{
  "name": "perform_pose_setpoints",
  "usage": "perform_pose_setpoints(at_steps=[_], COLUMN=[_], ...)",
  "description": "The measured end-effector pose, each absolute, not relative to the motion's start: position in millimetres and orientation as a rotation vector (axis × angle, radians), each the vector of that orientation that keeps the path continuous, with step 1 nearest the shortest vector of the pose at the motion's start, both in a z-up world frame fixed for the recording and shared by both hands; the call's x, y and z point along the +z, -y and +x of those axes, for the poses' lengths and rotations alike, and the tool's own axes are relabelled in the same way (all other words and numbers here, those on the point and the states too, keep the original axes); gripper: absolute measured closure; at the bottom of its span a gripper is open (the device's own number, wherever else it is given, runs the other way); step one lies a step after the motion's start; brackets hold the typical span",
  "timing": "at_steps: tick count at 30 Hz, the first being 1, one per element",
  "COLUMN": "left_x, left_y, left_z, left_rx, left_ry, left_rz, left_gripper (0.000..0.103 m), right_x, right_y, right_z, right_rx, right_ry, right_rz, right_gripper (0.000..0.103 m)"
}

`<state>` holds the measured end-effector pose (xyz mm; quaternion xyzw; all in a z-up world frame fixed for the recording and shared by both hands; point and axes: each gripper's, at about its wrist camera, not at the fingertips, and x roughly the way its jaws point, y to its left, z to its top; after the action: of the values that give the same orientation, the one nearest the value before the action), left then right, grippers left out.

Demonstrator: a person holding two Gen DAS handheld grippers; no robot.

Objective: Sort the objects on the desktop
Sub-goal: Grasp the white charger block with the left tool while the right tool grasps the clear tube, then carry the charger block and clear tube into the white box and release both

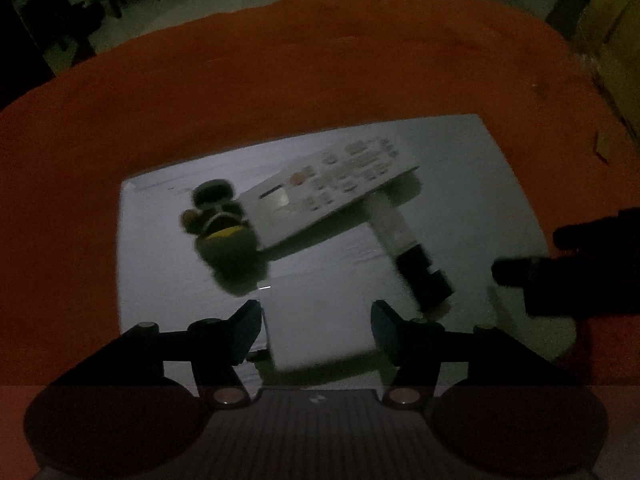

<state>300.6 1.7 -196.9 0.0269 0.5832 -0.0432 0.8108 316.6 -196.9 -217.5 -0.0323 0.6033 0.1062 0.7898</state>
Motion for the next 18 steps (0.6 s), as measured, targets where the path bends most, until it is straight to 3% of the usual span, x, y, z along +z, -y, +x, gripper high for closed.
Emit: perform_pose_setpoints(at_steps=[10, 12, 13, 14, 15, 16, 18], left_x=[-215, -217, -219, -220, -221, -221, -220], left_y=[-40, -42, -43, -43, -44, -46, -48], left_z=[289, 288, 289, 289, 289, 288, 289], left_rx=[-0.083, -0.099, -0.100, -0.102, -0.103, -0.108, -0.113], left_ry=[-1.274, -1.267, -1.270, -1.272, -1.273, -1.274, -1.270], left_rz=[0.046, 0.033, 0.023, 0.020, 0.016, 0.009, -0.010], left_gripper=[0.046, 0.042, 0.039, 0.037, 0.037, 0.037, 0.044], right_x=[-217, -220, -223, -227, -230, -229, -226], right_y=[112, 97, 92, 87, 85, 85, 86], right_z=[320, 318, 318, 318, 318, 317, 317], right_rx=[0.338, 0.360, 0.368, 0.368, 0.363, 0.354, 0.351], right_ry=[-1.260, -1.240, -1.239, -1.258, -1.261, -1.248, -1.248], right_rz=[-0.190, -0.216, -0.225, -0.241, -0.244, -0.237, -0.235], right_gripper=[0.026, 0.030, 0.042, 0.059, 0.063, 0.078, 0.081])
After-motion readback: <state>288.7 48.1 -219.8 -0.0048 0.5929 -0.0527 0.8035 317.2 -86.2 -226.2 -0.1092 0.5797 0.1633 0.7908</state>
